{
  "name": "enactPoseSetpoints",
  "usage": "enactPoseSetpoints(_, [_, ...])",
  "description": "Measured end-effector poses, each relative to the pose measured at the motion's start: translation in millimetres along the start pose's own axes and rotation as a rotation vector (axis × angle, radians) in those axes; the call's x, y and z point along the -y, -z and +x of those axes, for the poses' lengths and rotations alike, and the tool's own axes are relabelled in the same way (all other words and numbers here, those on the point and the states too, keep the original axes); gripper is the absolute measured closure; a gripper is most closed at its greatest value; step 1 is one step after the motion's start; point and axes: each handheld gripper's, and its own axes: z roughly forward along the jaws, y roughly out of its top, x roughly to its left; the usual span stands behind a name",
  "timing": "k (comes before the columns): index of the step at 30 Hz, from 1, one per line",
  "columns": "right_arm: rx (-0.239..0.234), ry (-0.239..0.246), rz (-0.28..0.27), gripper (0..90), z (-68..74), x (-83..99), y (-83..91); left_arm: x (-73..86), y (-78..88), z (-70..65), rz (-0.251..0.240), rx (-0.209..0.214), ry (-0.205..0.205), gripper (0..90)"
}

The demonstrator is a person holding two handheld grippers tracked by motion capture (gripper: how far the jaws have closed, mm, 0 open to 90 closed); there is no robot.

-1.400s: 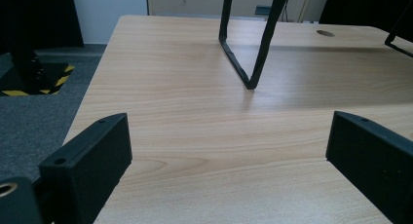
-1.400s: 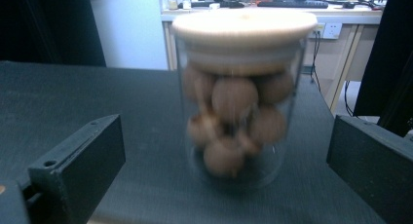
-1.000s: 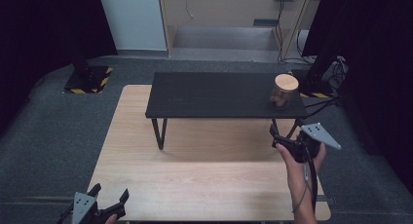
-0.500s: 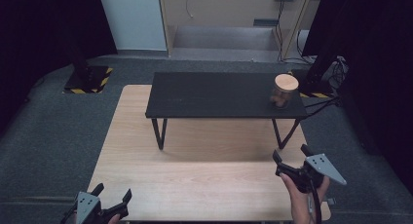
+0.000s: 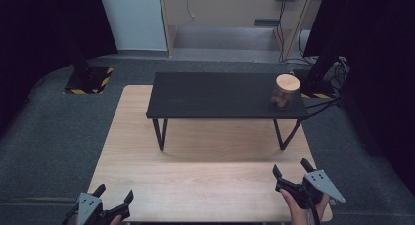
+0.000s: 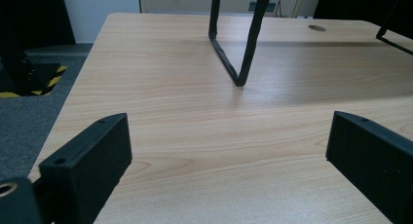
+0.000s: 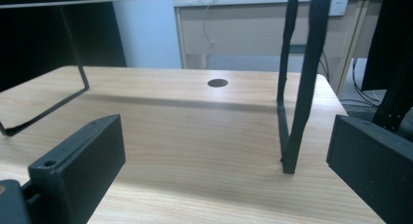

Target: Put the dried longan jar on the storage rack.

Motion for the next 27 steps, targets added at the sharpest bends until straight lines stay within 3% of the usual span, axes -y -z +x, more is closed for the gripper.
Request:
enactPoseSetpoints(8, [0.005, -0.023, 0.001, 0.9, -2.4, 13.5, 4.7, 0.4, -0.6, 0.8, 0.002, -0.002, -0.001, 1.6])
enactPoseSetpoints(27, [0.011, -0.023, 0.014, 0.9, -4.7, 19.7, 9.0, 0.2, -0.3, 0.9, -0.006, -0.005, 0.003, 1.6])
